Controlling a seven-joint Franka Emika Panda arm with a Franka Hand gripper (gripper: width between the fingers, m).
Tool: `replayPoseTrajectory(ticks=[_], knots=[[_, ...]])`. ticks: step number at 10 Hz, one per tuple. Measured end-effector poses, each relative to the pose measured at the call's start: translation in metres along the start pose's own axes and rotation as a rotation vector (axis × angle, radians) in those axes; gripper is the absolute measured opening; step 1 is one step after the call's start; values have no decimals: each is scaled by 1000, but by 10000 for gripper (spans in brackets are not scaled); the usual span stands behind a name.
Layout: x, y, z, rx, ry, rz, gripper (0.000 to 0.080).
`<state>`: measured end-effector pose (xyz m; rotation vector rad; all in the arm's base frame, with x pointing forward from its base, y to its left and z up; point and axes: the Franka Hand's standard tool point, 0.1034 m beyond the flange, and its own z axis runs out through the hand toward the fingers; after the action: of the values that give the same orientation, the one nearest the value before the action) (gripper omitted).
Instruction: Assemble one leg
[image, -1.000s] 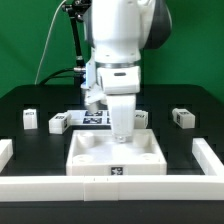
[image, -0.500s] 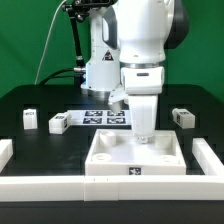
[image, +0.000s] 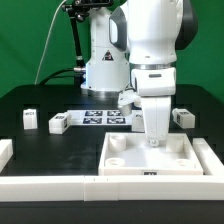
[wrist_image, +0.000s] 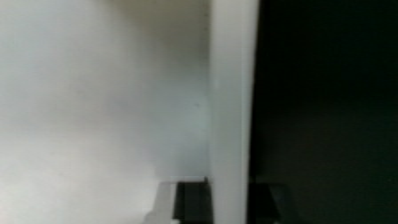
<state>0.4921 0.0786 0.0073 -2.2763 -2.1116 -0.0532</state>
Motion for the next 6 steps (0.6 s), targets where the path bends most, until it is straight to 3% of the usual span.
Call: replayPoseTrajectory(ticks=[6], knots=[[5, 11, 0, 8, 2, -48, 59]])
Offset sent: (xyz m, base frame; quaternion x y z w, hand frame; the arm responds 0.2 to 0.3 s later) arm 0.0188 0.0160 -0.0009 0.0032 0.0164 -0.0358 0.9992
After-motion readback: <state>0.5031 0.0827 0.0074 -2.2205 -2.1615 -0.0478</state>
